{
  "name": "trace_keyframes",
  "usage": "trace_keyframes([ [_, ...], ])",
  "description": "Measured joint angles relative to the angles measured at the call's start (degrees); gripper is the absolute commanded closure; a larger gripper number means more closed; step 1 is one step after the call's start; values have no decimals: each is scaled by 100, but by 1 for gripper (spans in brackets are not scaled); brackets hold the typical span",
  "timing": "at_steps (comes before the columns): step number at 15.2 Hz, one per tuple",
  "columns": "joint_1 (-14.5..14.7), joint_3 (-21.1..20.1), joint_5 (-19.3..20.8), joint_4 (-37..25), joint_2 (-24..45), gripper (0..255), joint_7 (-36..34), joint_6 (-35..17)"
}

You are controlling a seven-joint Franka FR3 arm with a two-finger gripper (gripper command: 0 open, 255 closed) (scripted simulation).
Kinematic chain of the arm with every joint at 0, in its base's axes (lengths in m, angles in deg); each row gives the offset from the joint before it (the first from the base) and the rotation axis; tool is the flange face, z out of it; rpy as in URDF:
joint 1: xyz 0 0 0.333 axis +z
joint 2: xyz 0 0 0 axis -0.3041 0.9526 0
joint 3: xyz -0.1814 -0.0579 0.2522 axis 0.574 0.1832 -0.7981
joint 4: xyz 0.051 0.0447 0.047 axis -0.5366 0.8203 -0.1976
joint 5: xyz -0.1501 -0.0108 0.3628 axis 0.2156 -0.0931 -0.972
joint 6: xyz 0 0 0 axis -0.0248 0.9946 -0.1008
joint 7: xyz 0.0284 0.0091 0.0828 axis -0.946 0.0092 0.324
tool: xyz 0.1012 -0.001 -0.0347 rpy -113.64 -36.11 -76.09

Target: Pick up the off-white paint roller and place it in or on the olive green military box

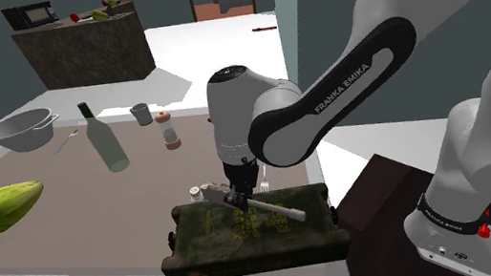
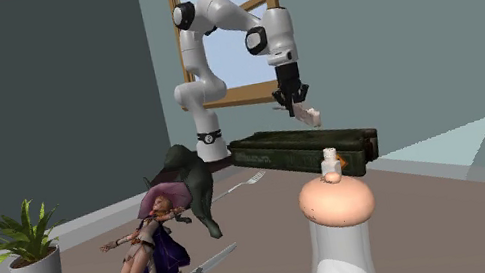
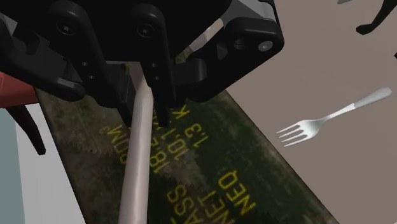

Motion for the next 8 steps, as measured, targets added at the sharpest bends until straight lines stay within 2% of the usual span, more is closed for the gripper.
trace_keyframes([
  [8, 4, -16, 199, 254, 421, 255, -136, -648],
])
